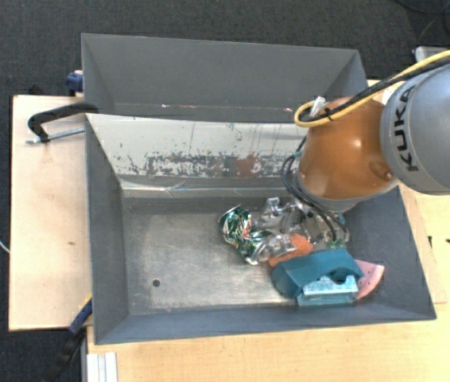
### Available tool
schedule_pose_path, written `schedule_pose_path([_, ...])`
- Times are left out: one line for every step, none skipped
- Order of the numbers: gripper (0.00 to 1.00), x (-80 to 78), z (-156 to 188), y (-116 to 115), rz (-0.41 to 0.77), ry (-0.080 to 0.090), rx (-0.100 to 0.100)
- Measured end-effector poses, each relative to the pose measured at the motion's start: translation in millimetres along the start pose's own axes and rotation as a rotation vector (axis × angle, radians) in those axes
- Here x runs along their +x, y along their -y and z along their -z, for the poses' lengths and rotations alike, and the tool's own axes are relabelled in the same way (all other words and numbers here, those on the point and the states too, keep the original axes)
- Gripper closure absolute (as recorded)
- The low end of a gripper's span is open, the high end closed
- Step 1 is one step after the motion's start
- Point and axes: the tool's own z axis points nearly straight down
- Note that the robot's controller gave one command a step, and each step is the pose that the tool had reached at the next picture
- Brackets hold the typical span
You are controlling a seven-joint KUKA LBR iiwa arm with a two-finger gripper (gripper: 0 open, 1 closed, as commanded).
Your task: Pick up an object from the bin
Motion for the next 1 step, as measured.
schedule_pose_path([1.0, -20.9, 99.9, -14.7, 0.023, -0.007, 0.002])
